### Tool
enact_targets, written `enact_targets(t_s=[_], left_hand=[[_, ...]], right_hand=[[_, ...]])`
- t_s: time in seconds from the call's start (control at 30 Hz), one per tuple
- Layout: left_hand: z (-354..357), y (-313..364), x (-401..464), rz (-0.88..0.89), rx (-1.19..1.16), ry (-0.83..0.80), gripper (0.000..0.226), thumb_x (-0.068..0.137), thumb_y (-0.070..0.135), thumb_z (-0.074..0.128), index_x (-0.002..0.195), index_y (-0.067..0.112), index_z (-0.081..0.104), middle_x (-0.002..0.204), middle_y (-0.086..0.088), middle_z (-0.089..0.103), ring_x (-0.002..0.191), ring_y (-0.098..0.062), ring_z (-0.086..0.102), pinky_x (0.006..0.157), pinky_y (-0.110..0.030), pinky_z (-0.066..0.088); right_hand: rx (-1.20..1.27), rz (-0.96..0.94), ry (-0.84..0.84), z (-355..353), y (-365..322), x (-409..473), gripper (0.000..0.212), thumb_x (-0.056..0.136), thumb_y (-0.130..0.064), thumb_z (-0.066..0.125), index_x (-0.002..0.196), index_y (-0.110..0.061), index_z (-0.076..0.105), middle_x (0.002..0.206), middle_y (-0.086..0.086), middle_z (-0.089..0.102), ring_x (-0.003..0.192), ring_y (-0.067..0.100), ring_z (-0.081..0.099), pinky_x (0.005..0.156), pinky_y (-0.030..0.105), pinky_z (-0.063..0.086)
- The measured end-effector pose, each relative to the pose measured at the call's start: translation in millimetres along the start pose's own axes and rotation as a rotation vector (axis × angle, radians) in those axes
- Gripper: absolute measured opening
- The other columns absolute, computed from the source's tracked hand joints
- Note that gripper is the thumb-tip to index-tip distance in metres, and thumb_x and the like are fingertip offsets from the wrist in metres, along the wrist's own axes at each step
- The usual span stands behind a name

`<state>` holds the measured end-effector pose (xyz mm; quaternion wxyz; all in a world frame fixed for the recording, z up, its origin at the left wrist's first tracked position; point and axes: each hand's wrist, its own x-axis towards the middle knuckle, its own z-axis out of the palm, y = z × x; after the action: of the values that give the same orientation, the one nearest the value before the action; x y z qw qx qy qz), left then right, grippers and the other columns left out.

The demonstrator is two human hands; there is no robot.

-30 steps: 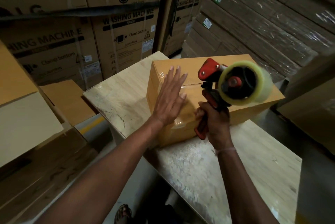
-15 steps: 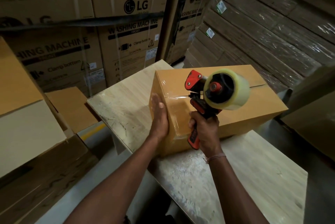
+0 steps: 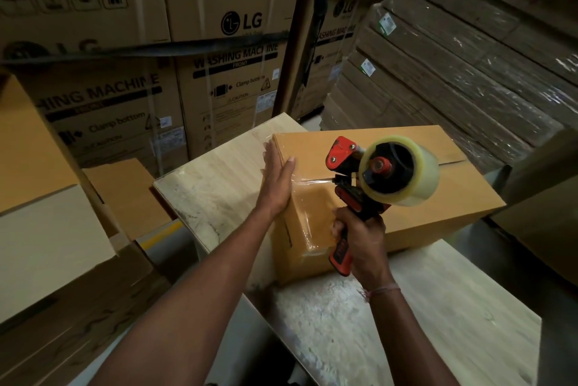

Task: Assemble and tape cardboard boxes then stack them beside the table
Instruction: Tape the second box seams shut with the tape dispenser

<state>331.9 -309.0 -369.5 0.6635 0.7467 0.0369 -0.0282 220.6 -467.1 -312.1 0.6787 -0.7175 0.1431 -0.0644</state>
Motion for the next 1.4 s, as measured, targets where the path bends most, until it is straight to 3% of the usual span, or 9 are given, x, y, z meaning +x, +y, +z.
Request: enact_targets(t_s=[0.27,0.4,0.57,0.67,0.8,0.9,1.03,1.2,1.4], left_hand=[[-28,2,11,-0.058,0.212,-0.050,0.128,0.082,0.086,0.051,0.162,0.020,-0.024,0.165,0.000,-0.038,0.152,-0.023,-0.034,0.127,-0.053,-0.010],[-37,18,31,0.007,0.186,0.070,0.140,0.075,0.073,0.075,0.162,0.022,-0.022,0.171,-0.001,-0.024,0.157,-0.026,-0.021,0.128,-0.050,-0.001],[-36,22,35,0.085,0.225,0.203,0.090,0.079,0.056,0.085,0.149,0.009,0.052,0.152,-0.009,0.053,0.142,-0.024,0.046,0.112,-0.035,0.040],[-24,24,22,0.120,0.140,0.252,0.065,0.090,0.040,0.080,0.139,0.002,0.061,0.145,-0.013,0.061,0.134,-0.018,0.054,0.102,-0.021,0.036],[-15,25,22,0.051,0.142,0.293,0.062,0.094,0.043,0.074,0.143,0.006,0.061,0.149,-0.014,0.058,0.141,-0.026,0.052,0.116,-0.035,0.042],[-13,27,21,0.057,0.274,0.350,0.049,0.093,0.050,0.072,0.122,0.011,0.073,0.118,-0.009,0.075,0.113,-0.028,0.069,0.090,-0.037,0.054],[-5,33,23,-0.031,0.424,0.438,0.070,0.088,0.049,0.079,0.134,0.006,0.049,0.144,-0.021,0.056,0.136,-0.041,0.051,0.110,-0.055,0.044],[21,55,27,0.267,0.769,0.255,0.080,0.097,0.025,0.064,0.159,0.008,0.018,0.172,-0.021,-0.008,0.157,-0.042,-0.015,0.123,-0.051,-0.014],[54,80,64,0.387,0.955,-0.063,0.079,0.101,0.042,0.057,0.163,0.012,0.017,0.172,-0.020,0.009,0.158,-0.042,-0.010,0.127,-0.057,-0.009]], right_hand=[[-0.005,0.021,-0.001,-1,-1,0,0.019,0.079,-0.019,0.069,0.060,-0.016,0.066,0.058,0.013,0.057,0.063,0.030,0.053,0.071,0.046,0.046],[0.001,0.027,-0.003,-2,0,2,0.024,0.083,-0.014,0.069,0.059,-0.017,0.066,0.058,0.012,0.057,0.064,0.029,0.053,0.072,0.046,0.046],[-0.030,0.014,-0.005,-2,0,1,0.021,0.078,-0.021,0.068,0.057,-0.017,0.064,0.057,0.012,0.057,0.062,0.028,0.053,0.070,0.043,0.046],[-0.027,0.004,-0.003,-1,1,0,0.021,0.078,-0.020,0.067,0.058,-0.017,0.062,0.057,0.012,0.056,0.060,0.026,0.052,0.068,0.041,0.046],[-0.023,-0.009,0.000,1,2,1,0.023,0.080,-0.018,0.067,0.058,-0.015,0.062,0.056,0.013,0.055,0.059,0.026,0.052,0.068,0.041,0.046],[-0.030,-0.012,-0.010,0,4,2,0.033,0.088,-0.008,0.067,0.057,-0.015,0.061,0.056,0.012,0.055,0.058,0.025,0.051,0.070,0.041,0.045],[-0.020,0.010,0.015,-1,4,2,0.034,0.089,-0.004,0.066,0.056,-0.013,0.060,0.057,0.011,0.057,0.059,0.024,0.054,0.071,0.040,0.046],[-0.004,0.060,0.023,-4,-3,6,0.027,0.083,-0.017,0.072,0.057,-0.016,0.066,0.060,0.009,0.063,0.063,0.022,0.058,0.073,0.041,0.048],[-0.121,-0.059,0.198,-42,-15,33,0.011,0.071,-0.022,0.077,0.080,-0.016,0.080,0.076,0.008,0.077,0.073,0.024,0.071,0.073,0.050,0.059]])
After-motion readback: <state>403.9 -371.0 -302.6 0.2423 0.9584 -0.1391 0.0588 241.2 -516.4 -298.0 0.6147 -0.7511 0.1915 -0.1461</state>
